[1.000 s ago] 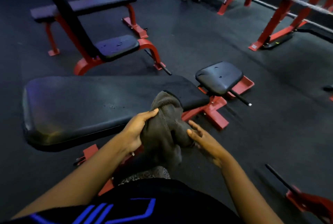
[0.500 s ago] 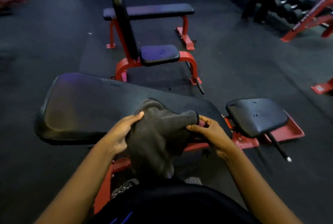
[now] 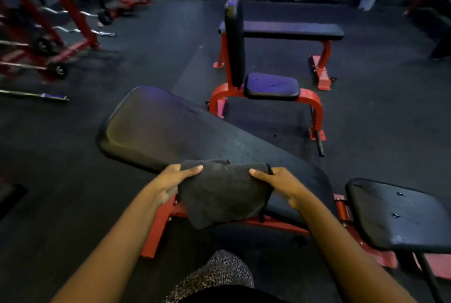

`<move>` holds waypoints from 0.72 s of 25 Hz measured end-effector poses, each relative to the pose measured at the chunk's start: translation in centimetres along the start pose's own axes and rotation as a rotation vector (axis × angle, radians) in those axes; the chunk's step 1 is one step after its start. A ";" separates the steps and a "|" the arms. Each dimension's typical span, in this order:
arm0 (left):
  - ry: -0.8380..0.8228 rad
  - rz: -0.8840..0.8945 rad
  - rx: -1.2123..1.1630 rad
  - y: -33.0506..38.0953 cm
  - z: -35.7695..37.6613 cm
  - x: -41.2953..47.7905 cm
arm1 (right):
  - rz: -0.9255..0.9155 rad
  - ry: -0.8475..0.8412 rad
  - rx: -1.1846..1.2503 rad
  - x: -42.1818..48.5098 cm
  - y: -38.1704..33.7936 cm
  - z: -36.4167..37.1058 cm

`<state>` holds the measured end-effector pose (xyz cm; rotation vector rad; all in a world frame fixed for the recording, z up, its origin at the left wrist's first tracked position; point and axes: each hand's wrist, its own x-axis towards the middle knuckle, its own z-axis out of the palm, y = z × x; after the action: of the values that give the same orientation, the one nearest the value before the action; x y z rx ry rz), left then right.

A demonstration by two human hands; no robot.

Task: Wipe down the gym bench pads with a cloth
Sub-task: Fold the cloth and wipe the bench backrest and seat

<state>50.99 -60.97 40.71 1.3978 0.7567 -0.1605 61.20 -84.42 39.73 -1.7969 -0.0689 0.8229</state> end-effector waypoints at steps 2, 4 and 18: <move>0.122 0.058 0.107 0.8 -0.3 -1.1 | 0.009 0.010 -0.054 -0.1 -1.0 -1.0; 0.294 0.103 0.286 0.2 -0.5 -1.7 | -0.024 -0.045 -0.095 -0.4 -1.3 -1.3; 0.236 0.470 0.275 -3.1 7.2 -5.3 | -0.619 -0.169 -0.462 -1.0 -6.9 2.8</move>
<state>48.10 -69.97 41.06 1.8419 0.5913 0.2825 61.19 -79.81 45.71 -1.9547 -0.9423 0.5248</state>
